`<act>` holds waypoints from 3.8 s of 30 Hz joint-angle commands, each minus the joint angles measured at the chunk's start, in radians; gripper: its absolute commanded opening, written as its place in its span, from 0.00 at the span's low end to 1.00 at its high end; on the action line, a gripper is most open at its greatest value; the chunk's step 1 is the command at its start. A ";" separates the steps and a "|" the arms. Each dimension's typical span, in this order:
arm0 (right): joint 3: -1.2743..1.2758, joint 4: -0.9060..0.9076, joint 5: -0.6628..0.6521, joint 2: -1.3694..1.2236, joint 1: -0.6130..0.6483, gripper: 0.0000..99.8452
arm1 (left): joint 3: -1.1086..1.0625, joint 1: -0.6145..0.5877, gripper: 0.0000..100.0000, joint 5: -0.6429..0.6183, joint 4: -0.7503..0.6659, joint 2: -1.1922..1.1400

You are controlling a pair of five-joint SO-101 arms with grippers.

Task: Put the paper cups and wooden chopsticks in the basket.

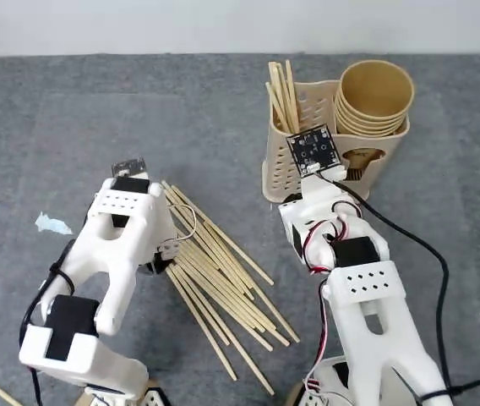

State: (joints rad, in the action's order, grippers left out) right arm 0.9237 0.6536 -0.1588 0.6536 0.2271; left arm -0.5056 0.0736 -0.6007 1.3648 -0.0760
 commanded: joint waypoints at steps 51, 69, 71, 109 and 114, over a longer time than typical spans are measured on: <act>-0.006 -0.012 0.006 0.030 -0.010 0.01 | -0.045 -0.048 0.20 -0.064 0.020 0.060; -0.006 -0.010 0.006 0.030 -0.010 0.01 | -0.062 -0.046 0.20 -0.086 -0.150 0.049; -0.006 -0.010 0.005 0.030 -0.010 0.01 | -0.090 -0.044 0.20 -0.086 -0.152 0.049; -0.006 -0.012 0.003 0.030 -0.010 0.01 | -0.188 -0.037 0.02 -0.129 -0.265 0.048; -0.006 -0.010 0.003 0.030 -0.010 0.01 | -0.254 -0.032 0.03 -0.124 -0.279 0.048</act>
State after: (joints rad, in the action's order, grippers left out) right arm 0.9237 0.6536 -0.1588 0.6536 0.2271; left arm -0.7219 0.0384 -0.7173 1.1178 -0.0238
